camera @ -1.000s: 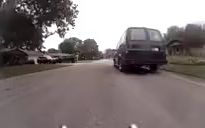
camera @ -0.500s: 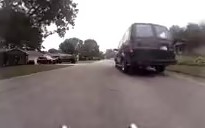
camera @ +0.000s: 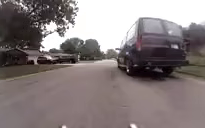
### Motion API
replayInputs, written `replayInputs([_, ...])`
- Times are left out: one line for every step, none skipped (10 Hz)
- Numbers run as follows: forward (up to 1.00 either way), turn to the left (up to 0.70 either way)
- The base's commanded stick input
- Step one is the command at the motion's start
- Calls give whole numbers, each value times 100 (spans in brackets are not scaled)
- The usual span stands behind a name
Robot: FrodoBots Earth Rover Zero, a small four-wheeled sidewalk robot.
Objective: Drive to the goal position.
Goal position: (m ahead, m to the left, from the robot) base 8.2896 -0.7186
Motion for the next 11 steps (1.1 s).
replayInputs([100, 0])
replayInputs([100, 0])
replayInputs([100, 0])
replayInputs([100, 0])
replayInputs([100, 0])
replayInputs([100, 0])
replayInputs([100, 0])
replayInputs([100, 0])
replayInputs([100, 0])
replayInputs([100, 0])
replayInputs([100, 0])
